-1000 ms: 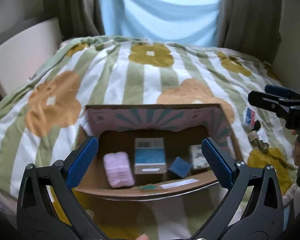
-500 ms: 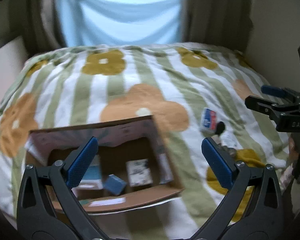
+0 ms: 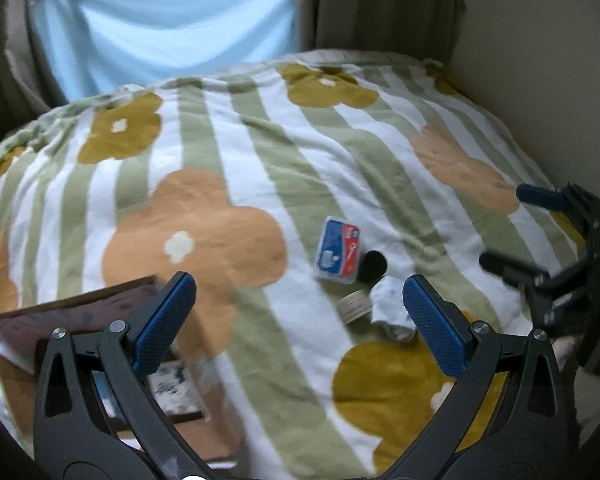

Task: Organize objects
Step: 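Move both grippers back toward the remaining items on the bed, then grasp the floss pick pack with the left gripper while the right grasps the white sock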

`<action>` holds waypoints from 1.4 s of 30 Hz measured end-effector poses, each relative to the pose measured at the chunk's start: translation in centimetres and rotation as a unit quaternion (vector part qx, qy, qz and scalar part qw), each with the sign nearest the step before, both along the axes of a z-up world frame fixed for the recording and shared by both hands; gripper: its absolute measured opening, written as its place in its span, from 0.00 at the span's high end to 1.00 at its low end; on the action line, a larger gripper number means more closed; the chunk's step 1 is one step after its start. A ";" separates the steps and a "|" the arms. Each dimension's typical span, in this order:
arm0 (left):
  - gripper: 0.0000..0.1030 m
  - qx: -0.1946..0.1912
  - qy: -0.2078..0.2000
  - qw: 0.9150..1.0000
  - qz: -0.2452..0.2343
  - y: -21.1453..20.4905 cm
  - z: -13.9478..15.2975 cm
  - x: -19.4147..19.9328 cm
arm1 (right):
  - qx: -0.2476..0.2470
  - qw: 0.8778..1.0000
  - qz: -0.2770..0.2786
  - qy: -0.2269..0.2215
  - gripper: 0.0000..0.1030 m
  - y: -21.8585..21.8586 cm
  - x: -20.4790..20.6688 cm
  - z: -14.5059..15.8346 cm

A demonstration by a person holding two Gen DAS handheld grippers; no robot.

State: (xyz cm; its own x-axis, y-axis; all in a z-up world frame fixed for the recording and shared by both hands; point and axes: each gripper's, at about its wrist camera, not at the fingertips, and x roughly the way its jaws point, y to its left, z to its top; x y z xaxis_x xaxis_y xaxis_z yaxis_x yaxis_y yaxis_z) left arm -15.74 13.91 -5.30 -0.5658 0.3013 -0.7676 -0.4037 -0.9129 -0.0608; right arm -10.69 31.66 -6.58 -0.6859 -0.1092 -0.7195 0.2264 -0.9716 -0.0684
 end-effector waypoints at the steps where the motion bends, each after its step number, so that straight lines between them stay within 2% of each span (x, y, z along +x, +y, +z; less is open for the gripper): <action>1: 0.00 -0.004 -0.005 1.000 -0.005 1.1 -0.4 -0.7 | 0.000 1.000 0.002 -0.002 0.00 0.3 0.0 -0.3; 7: 0.00 -0.025 -0.037 0.999 -0.026 5.0 -3.1 -3.8 | 0.000 1.000 0.023 -0.018 0.00 1.6 -0.5 -2.6; 10: 0.00 -0.038 -0.059 0.997 -0.036 6.8 -5.3 -5.7 | -0.023 0.998 0.039 -0.035 0.00 1.8 -0.9 -4.1; 12: 0.00 -0.047 -0.069 0.996 -0.040 7.5 -6.4 -6.7 | -0.038 0.997 0.052 -0.050 0.00 1.7 -0.9 -5.5; 15: 0.01 -0.061 -0.084 0.994 -0.045 8.7 -8.3 -8.1 | -0.036 0.996 0.062 -0.057 0.00 1.3 -0.9 -7.5; 20: 0.05 -0.065 -0.108 0.991 -0.046 9.9 -10.7 -10.0 | -0.044 0.993 0.075 -0.075 0.00 1.0 -1.4 -10.2; 25: 0.05 -0.076 -0.114 0.989 -0.054 11.0 -12.1 -11.2 | -0.047 0.993 0.081 -0.071 0.03 0.4 -1.6 -11.9; 29: 0.11 -0.078 -0.127 0.987 -0.058 11.5 -13.1 -11.9 | -0.054 0.992 0.082 -0.081 0.07 0.4 -2.1 -13.3; 36: 0.12 -0.079 -0.136 0.986 -0.049 11.4 -14.3 -13.0 | -0.058 0.990 0.085 -0.094 0.11 0.1 -2.9 -14.8; 40: 0.26 -0.092 -0.143 0.984 -0.052 11.5 -15.1 -13.0 | -0.057 0.990 0.090 -0.097 0.13 -0.5 -3.1 -15.3; 42: 0.29 -0.099 -0.140 0.984 -0.054 11.4 -15.3 -12.9 | -0.057 0.989 0.094 -0.101 0.16 -0.7 -3.3 -15.5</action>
